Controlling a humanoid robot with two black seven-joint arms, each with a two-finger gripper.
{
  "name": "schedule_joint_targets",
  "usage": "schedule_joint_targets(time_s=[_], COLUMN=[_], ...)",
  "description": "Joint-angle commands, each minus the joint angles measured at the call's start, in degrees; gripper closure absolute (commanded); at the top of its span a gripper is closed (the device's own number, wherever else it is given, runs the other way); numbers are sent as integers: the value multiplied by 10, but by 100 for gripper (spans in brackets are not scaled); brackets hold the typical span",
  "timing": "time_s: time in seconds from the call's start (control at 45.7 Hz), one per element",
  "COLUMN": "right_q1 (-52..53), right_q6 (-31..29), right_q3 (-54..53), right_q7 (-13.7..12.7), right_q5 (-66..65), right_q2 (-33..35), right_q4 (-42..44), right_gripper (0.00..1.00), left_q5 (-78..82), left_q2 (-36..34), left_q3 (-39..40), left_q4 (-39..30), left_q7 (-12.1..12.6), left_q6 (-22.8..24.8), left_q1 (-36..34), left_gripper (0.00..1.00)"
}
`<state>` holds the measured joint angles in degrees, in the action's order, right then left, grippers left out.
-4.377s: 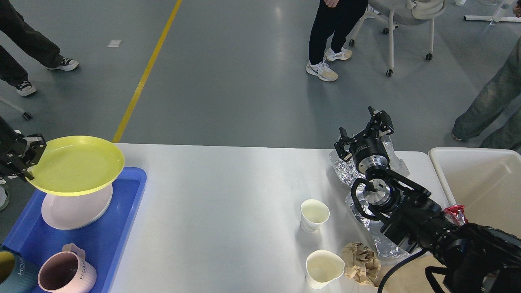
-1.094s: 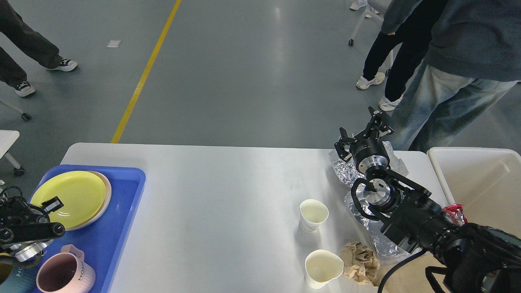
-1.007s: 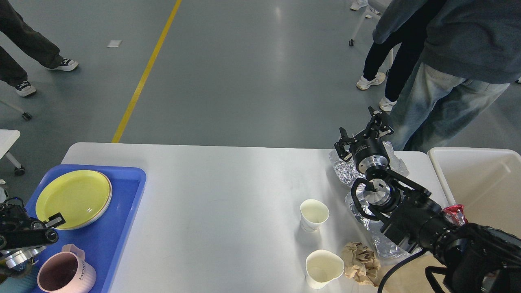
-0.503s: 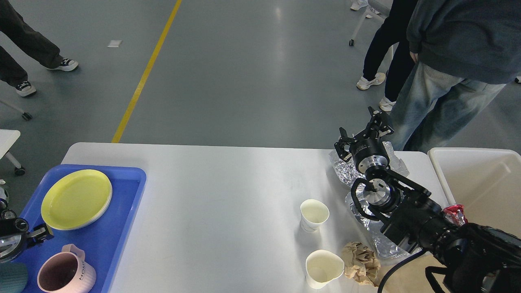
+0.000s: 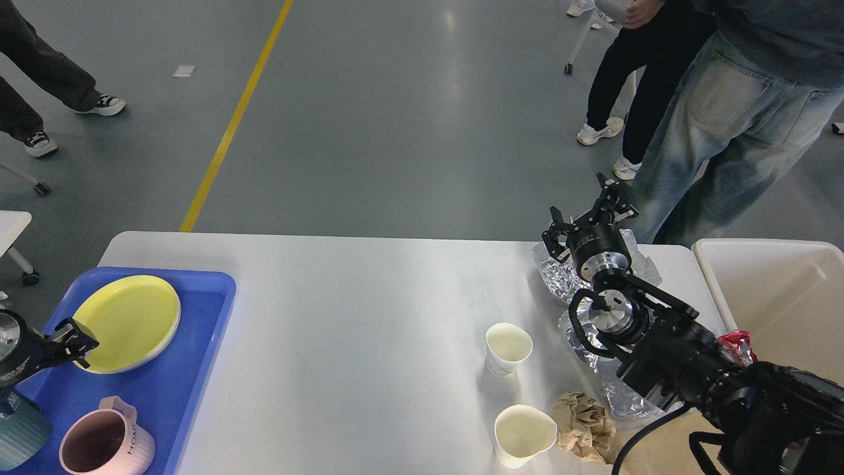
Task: Tidy desktop
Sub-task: 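Release the yellow plate and raise the left gripper away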
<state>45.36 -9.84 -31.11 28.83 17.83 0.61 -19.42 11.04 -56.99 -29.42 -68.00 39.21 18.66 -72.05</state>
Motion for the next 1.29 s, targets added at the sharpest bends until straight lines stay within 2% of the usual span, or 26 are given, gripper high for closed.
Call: schedule_joint_targets(time_s=[0.0, 0.263, 0.438, 0.766, 0.832, 0.963, 1.029, 1.138, 1.269], right_q1=[0, 0, 0, 0, 0, 0, 0, 0, 0], right_q6=[0, 0, 0, 0, 0, 0, 0, 0, 0], right_q3=[0, 0, 0, 0, 0, 0, 0, 0, 0], right_q7=[0, 0, 0, 0, 0, 0, 0, 0, 0], right_q5=[0, 0, 0, 0, 0, 0, 0, 0, 0], right_q2=[0, 0, 0, 0, 0, 0, 0, 0, 0], right_q4=[0, 0, 0, 0, 0, 0, 0, -1, -1], right_gripper=[0, 0, 0, 0, 0, 0, 0, 0, 0], left_q5=[-36, -59, -61, -141, -152, -201, -225, -260, -255], left_q2=[-15, -22, -44, -37, -32, 9, 40, 95, 113], left_q3=[8, 4, 10, 101, 123, 148, 153, 169, 174], left_q4=[1, 0, 0, 1, 1, 19, 45, 95, 110], left_q7=[0, 2, 1, -7, -25, -98, -123, -128, -128], left_q6=[6, 9, 66, 65, 64, 63, 62, 55, 58], left_q1=[-11, -17, -41, -54, -55, -55, -55, -54, -62], left_gripper=[0, 0, 0, 0, 0, 0, 0, 0, 0])
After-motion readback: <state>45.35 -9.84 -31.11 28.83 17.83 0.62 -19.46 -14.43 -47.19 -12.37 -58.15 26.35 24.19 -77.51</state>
